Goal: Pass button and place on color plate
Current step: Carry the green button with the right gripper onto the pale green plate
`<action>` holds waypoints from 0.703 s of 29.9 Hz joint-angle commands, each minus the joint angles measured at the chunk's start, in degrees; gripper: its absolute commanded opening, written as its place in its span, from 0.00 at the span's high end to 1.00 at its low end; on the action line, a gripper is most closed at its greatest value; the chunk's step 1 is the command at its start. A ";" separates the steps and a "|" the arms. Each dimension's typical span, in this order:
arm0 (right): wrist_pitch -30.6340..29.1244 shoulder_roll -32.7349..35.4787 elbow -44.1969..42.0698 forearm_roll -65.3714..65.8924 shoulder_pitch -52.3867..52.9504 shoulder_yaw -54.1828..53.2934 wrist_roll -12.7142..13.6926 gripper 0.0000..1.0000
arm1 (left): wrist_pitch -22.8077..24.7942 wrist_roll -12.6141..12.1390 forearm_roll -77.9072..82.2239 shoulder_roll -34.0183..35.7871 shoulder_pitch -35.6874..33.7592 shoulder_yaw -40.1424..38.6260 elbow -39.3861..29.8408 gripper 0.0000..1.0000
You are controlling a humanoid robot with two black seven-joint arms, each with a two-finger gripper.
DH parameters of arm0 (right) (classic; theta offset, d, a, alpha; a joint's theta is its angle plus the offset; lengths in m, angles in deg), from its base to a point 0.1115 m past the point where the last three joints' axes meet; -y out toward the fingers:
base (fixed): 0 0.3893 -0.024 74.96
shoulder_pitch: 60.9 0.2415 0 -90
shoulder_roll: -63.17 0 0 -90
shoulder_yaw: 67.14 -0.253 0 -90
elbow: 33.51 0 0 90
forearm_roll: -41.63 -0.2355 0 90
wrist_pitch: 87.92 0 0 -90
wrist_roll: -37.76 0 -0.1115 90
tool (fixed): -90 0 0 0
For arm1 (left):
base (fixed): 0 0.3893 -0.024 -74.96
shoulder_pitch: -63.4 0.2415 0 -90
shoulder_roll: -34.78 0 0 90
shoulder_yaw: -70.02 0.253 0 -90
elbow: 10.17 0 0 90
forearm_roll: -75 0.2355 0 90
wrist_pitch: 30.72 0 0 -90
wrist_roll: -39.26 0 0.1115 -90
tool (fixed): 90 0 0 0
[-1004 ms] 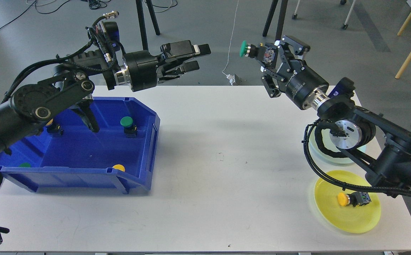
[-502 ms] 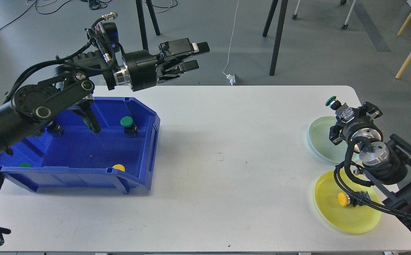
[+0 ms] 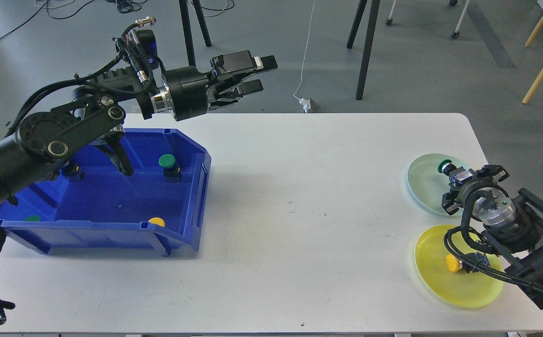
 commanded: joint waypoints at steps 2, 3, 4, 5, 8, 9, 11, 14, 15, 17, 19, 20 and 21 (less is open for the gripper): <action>0.00 0.02 0.60 0.00 0.64 -0.04 0.73 0.02 | 0.00 -0.01 -8.28 2.53 0.25 -0.21 0.20 0.09; 0.00 0.02 0.95 0.09 0.91 -0.04 0.91 0.02 | 0.00 -0.01 -11.62 4.02 0.77 -0.30 0.20 0.09; 0.00 0.02 2.26 0.44 1.17 -0.04 1.09 0.02 | 0.00 -0.01 -15.48 5.25 1.38 -0.56 0.20 0.08; 0.00 0.11 4.18 0.79 1.52 0.05 1.09 0.02 | 0.00 -0.01 -19.52 6.22 1.91 -1.17 0.29 0.08; -4.16 1.43 9.99 2.10 3.27 0.31 1.09 0.02 | 0.00 -0.01 -31.92 8.59 3.67 -3.37 1.34 0.06; -6.45 1.78 11.31 3.24 4.06 0.66 1.18 0.02 | 0.00 -0.01 -34.13 9.12 4.55 -3.46 2.04 0.06; -11.54 3.70 13.25 5.62 7.05 2.06 1.09 0.02 | 0.00 -0.01 -36.60 9.83 5.61 -3.81 3.71 0.05; -21.99 7.75 14.66 5.98 12.06 6.72 0.91 0.02 | 0.00 -0.01 -38.19 10.01 7.36 -4.34 6.52 0.03; -26.90 8.89 15.10 5.98 13.72 8.47 0.56 0.02 | 0.00 -0.01 -39.15 9.92 8.50 -4.95 7.49 0.03; -36.92 10.04 14.58 6.24 16.28 11.29 -0.40 0.02 | 0.00 -0.01 -41.43 9.92 10.52 -6.79 9.51 0.02; -45.97 10.22 13.35 6.07 17.60 13.31 -2.24 0.02 | 0.00 -0.01 -42.93 9.57 12.11 -8.20 11.35 0.01; -49.67 10.31 12.82 5.98 17.69 13.93 -3.12 0.02 | 0.00 -0.01 -43.03 9.40 12.55 -8.47 11.97 0.01; -52.93 10.31 12.29 6.07 17.78 14.46 -3.57 0.02 | 0.00 -0.01 -42.94 9.05 12.73 -8.47 12.50 0.01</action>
